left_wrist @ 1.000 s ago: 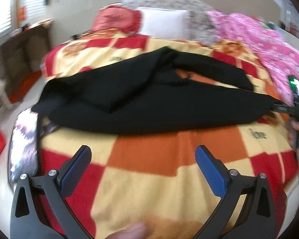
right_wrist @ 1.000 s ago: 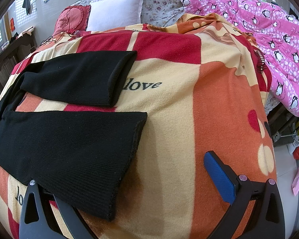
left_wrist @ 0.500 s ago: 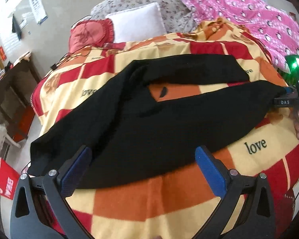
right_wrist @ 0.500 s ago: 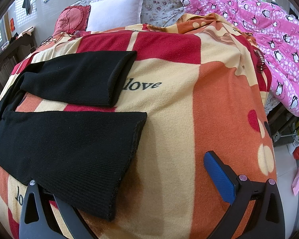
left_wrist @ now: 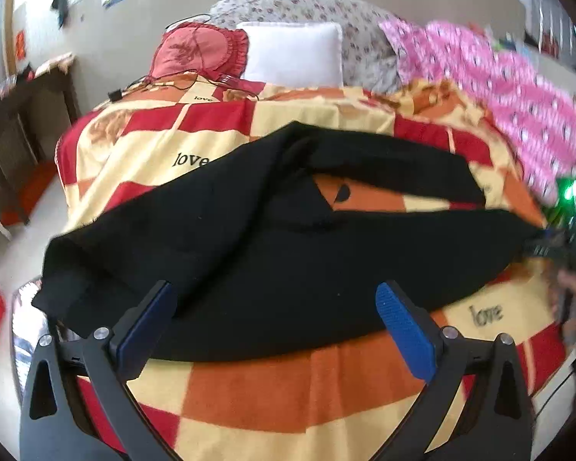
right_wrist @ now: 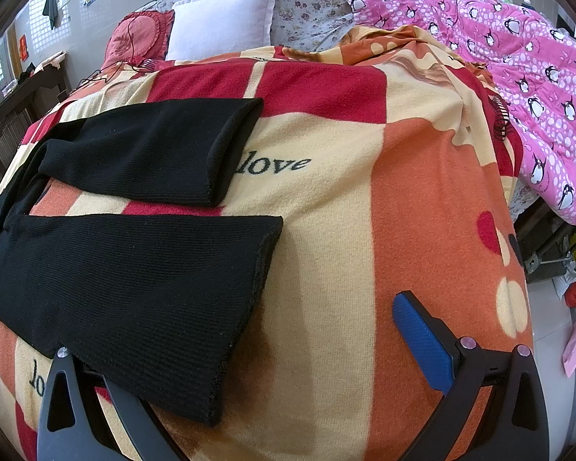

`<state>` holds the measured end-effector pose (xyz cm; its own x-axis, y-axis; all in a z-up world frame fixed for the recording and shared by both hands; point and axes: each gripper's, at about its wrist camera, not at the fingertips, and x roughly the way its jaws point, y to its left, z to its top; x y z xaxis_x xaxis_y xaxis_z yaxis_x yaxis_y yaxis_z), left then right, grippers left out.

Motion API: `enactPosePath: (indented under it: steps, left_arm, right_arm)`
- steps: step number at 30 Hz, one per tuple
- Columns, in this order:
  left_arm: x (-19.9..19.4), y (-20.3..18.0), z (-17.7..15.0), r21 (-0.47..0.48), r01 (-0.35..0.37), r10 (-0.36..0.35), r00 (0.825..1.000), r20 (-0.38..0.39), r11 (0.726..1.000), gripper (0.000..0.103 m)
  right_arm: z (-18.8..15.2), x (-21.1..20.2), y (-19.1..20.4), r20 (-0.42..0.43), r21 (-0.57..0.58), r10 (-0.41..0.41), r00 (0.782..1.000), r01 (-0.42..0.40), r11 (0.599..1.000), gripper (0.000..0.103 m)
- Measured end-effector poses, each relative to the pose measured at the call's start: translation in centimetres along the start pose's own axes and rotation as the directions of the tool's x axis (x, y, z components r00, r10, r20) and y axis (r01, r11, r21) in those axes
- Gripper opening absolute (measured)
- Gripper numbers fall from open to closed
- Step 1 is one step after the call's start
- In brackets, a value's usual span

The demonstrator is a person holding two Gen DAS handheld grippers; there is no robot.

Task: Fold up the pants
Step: 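Move the left gripper to the black garment's edge and close on it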

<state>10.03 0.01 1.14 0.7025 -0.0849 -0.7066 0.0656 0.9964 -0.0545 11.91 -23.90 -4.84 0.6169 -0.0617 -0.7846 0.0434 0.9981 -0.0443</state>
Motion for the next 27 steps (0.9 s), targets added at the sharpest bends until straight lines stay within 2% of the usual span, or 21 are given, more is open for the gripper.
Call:
enactPosePath:
  steps: [7,13,15,17,19,22,24,26,27]
  left_arm:
    - [0.1,1.2,-0.1,-0.035,-0.050,0.051,0.998,0.028,0.998,0.103]
    - [0.3,1.9,0.1,-0.026,-0.100,0.100,0.994,0.030,0.995,0.103]
    - [0.0,2.2,0.8,0.022,-0.118,0.117,0.993,0.033,0.993,0.103]
    - [-0.9,2.9,2.0,0.103,-0.157,0.150,0.986,0.071,0.982,0.103]
    - [-1.7,3.7,3.4,0.195,-0.210,0.194,0.976,0.100,0.958,0.103]
    - [-2.4,4.7,4.9,0.299,-0.246,0.225,0.969,0.102,0.922,0.103]
    - [-2.8,5.8,6.1,0.334,-0.231,0.216,0.973,0.082,0.914,0.103]
    - [-2.8,6.7,7.0,0.351,-0.187,0.187,0.982,0.035,0.917,0.097]
    - [-2.5,6.9,7.3,0.364,-0.170,0.177,0.984,0.014,0.916,0.085]
  right_arm:
    - [0.0,0.0,0.0,0.000,0.000,0.000,1.000,0.000,1.000,0.102]
    - [0.0,0.0,0.0,0.000,0.000,0.000,1.000,0.000,1.000,0.102]
    - [0.0,0.0,0.0,0.000,0.000,-0.001,1.000,0.001,1.000,0.102]
    - [0.0,0.0,0.0,0.000,0.000,0.000,1.000,0.000,1.000,0.102]
    - [0.0,0.0,0.0,0.000,0.000,0.000,1.000,0.000,1.000,0.102]
    - [0.0,0.0,0.0,0.000,0.000,0.001,1.000,-0.001,1.000,0.102]
    - [0.0,0.0,0.0,0.000,0.000,0.000,1.000,0.000,1.000,0.103]
    - [0.0,0.0,0.0,0.000,0.000,0.000,1.000,0.000,1.000,0.103]
    - [0.0,0.0,0.0,0.000,0.000,0.000,1.000,0.000,1.000,0.103]
